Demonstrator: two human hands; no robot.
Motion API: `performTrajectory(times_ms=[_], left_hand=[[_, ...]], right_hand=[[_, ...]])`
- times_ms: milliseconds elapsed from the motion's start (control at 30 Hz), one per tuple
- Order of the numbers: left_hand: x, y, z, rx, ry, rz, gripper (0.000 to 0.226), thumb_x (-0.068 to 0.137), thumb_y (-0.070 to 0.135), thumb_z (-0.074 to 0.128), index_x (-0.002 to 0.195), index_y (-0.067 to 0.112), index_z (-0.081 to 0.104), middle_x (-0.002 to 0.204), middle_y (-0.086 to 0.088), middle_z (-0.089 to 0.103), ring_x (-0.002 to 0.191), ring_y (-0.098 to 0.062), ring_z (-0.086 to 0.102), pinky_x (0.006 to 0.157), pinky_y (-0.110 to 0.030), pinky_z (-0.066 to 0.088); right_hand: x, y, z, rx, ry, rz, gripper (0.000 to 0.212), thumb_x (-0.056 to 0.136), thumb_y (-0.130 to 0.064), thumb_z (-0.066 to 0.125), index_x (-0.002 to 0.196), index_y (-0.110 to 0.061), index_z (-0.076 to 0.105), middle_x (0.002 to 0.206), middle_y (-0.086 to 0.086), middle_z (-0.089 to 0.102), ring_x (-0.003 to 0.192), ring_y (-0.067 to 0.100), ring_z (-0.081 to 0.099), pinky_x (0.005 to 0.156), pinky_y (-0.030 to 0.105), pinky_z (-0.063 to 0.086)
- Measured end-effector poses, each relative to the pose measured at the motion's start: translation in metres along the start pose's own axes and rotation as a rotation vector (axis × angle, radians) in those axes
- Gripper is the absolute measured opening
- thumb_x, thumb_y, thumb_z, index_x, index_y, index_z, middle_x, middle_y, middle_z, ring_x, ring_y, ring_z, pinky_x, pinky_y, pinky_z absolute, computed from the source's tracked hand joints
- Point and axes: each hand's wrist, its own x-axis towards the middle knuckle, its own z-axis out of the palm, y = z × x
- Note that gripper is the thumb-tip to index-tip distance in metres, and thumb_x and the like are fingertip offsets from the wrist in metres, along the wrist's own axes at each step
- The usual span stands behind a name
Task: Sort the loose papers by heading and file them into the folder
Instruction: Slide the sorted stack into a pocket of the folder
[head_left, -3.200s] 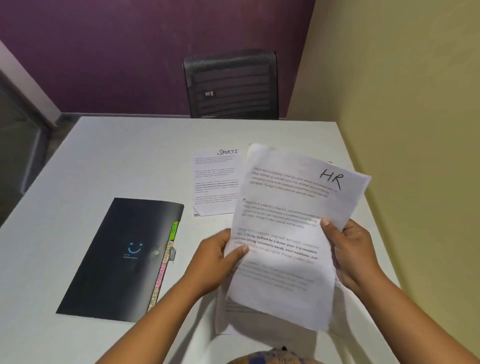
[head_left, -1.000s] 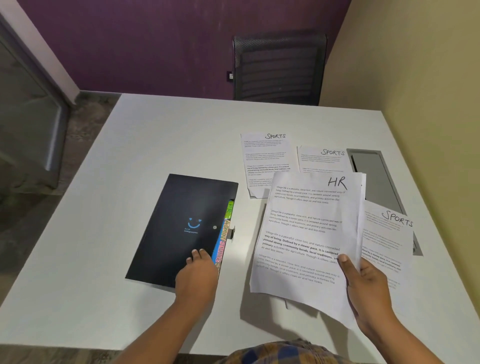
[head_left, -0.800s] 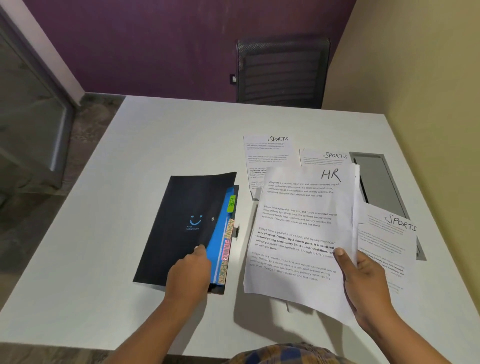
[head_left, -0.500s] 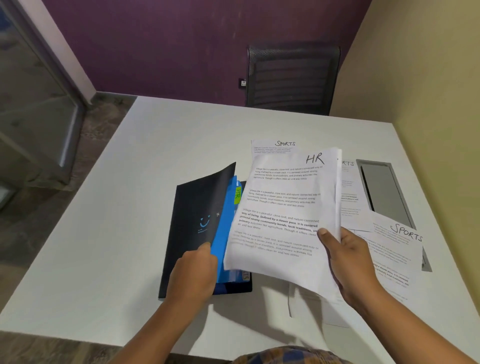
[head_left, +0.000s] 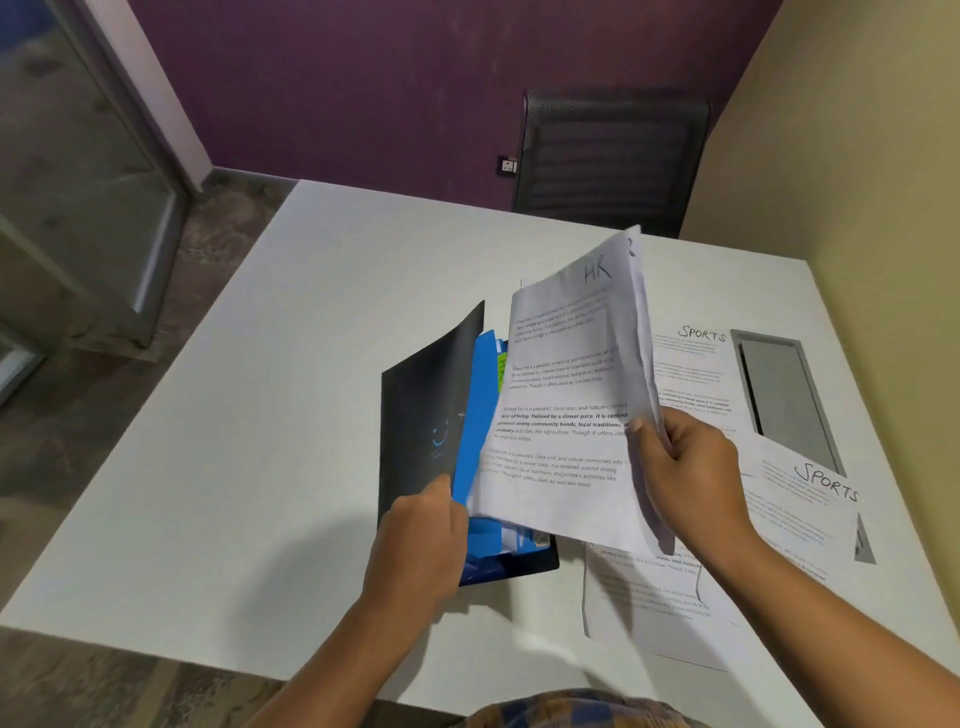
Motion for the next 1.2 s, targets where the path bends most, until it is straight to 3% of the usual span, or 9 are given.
performTrajectory(times_ms=[133,267,467,567,700,800,933,1067,1200], left_hand=[[-0.003,0.007,-0.002,0.008,-0.075,-0.025,0.017,0.099,0.039,0.045,0.098,0.023,0.042,0.124,-0.001,0.063,0.108,-0.020,0.064,0.069,-0.022,0.057],[0.000,0.008,-0.001,-0.001,-0.066,-0.024,0.014,0.102,0.035,0.040,0.095,0.023,0.040,0.116,0.000,0.065,0.087,-0.018,0.063,0.062,-0.018,0.050],[0.001,0.014,-0.009,-0.011,-0.043,-0.027,0.011,0.102,0.021,0.035,0.092,0.020,0.039,0.108,-0.006,0.067,0.072,-0.016,0.048,0.050,-0.019,0.034],[-0.001,0.013,-0.007,-0.020,-0.056,-0.003,0.016,0.102,0.023,0.040,0.108,0.015,0.052,0.117,-0.004,0.067,0.080,-0.018,0.058,0.064,-0.022,0.050],[-0.005,0.010,-0.006,-0.028,-0.098,-0.001,0.022,0.101,0.028,0.045,0.120,0.018,0.051,0.122,-0.001,0.065,0.093,-0.020,0.066,0.076,-0.027,0.060],[-0.007,0.009,-0.005,0.004,-0.108,0.014,0.027,0.099,0.031,0.047,0.124,0.020,0.047,0.127,0.000,0.063,0.100,-0.022,0.066,0.081,-0.028,0.060],[-0.010,0.013,-0.001,0.079,-0.112,0.040,0.042,0.095,0.035,0.058,0.131,0.022,0.043,0.130,-0.001,0.061,0.105,-0.023,0.065,0.088,-0.030,0.057],[-0.013,0.016,0.003,0.094,-0.112,0.085,0.051,0.091,0.044,0.062,0.133,0.022,0.042,0.125,0.002,0.063,0.099,-0.017,0.067,0.088,-0.025,0.057],[-0.014,0.015,0.007,0.027,-0.084,0.056,0.049,0.092,0.045,0.059,0.132,0.023,0.042,0.128,0.003,0.061,0.099,-0.018,0.066,0.085,-0.022,0.056]], right_hand=[[0.004,-0.006,0.001,-0.064,-0.004,-0.066,0.034,0.099,-0.025,0.055,0.067,-0.016,0.060,0.050,0.001,0.054,0.048,0.017,0.043,0.049,0.029,0.032],[0.003,-0.009,0.010,-0.055,-0.060,-0.047,0.043,0.098,-0.026,0.057,0.057,-0.020,0.049,0.042,-0.009,0.044,0.042,0.007,0.040,0.043,0.017,0.028],[-0.002,-0.013,0.024,-0.099,-0.153,-0.059,0.043,0.098,-0.028,0.056,0.056,-0.024,0.047,0.042,-0.011,0.046,0.042,0.007,0.039,0.048,0.025,0.031],[-0.002,-0.018,0.030,-0.129,-0.236,-0.048,0.029,0.097,-0.029,0.058,0.068,-0.025,0.061,0.055,-0.010,0.060,0.050,0.007,0.053,0.049,0.022,0.036],[0.002,-0.025,0.040,-0.169,-0.293,-0.028,0.017,0.095,-0.028,0.060,0.081,-0.023,0.069,0.068,-0.010,0.068,0.062,0.007,0.061,0.047,0.013,0.035],[0.007,-0.028,0.051,-0.197,-0.296,-0.003,0.018,0.095,-0.026,0.061,0.091,-0.012,0.072,0.076,0.002,0.071,0.069,0.018,0.064,0.053,0.022,0.043],[0.007,-0.035,0.068,-0.268,-0.366,0.004,0.021,0.095,-0.026,0.060,0.105,-0.009,0.069,0.096,0.002,0.071,0.084,0.020,0.064,0.062,0.022,0.044],[0.005,-0.042,0.078,-0.296,-0.437,0.044,0.038,0.088,-0.034,0.069,0.119,-0.013,0.065,0.118,0.006,0.070,0.106,0.025,0.065,0.087,0.031,0.053],[-0.003,-0.039,0.076,-0.303,-0.410,0.047,0.029,0.091,-0.021,0.064,0.118,-0.012,0.061,0.120,0.008,0.069,0.105,0.025,0.064,0.081,0.024,0.048]])
